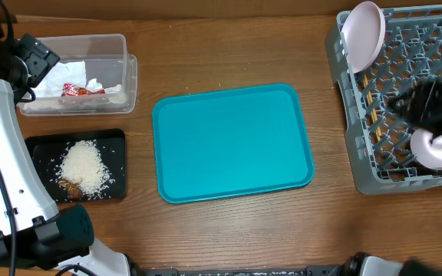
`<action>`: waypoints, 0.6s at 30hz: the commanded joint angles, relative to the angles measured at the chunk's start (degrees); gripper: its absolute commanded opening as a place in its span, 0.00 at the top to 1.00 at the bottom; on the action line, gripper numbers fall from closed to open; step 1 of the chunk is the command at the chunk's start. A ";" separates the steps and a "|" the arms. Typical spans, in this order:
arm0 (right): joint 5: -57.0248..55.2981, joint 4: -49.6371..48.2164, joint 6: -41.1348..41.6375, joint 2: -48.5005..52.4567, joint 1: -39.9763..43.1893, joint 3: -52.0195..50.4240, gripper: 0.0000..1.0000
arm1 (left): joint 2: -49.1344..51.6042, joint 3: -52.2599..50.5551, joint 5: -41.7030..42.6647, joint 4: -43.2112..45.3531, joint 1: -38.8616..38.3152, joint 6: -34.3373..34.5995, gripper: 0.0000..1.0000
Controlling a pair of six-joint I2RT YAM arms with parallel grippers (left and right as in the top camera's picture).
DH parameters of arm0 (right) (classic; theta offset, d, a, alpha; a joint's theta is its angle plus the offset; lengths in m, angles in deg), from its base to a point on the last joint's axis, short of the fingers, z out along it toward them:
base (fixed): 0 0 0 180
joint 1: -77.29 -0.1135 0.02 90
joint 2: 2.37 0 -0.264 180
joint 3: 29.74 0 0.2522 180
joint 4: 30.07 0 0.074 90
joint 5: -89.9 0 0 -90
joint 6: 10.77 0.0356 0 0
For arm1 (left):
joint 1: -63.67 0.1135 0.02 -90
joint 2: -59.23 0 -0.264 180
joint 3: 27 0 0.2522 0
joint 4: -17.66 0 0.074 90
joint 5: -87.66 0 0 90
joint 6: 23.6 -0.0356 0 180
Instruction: Sort waste into correct bins and load items into the dishwasher
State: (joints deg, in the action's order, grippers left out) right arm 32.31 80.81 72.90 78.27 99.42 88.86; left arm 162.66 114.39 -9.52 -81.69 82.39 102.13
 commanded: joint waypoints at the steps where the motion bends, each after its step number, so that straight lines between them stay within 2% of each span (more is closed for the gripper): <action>1: 0.28 -0.07 -0.24 -8.90 0.02 -7.87 0.50 | 0.52 -0.04 -0.72 0.11 -0.37 -1.05 0.00; 2: 0.26 -0.09 -0.24 -11.02 0.02 -10.34 0.00 | 0.52 -0.04 -0.72 0.11 -0.37 -1.05 0.00; 8: 0.28 -0.09 2.10 -19.58 0.02 -20.06 0.00 | 0.52 -0.04 -0.72 0.11 -0.37 -1.05 0.00; 18: -2.38 -0.28 2.08 -19.43 0.02 -20.50 0.00 | 0.52 -0.04 -0.72 0.11 -0.39 -1.05 0.00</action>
State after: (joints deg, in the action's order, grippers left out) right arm 32.13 80.90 74.76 58.69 99.40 68.75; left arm 162.66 114.37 -9.50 -81.69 82.39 102.13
